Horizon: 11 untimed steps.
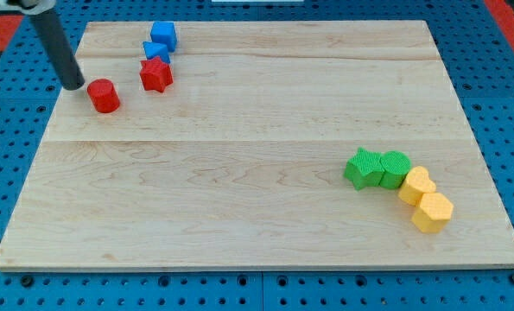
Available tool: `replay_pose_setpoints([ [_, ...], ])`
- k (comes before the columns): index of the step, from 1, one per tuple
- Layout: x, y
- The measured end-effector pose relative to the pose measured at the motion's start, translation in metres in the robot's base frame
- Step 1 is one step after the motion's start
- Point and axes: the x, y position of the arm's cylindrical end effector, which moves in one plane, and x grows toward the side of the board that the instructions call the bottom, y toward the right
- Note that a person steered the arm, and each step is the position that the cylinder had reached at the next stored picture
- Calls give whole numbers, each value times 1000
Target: Move green star towards top of green circle
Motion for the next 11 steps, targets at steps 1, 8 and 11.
replay_pose_setpoints([
  [1, 13, 24],
  [8, 84, 201],
  [11, 88, 347],
])
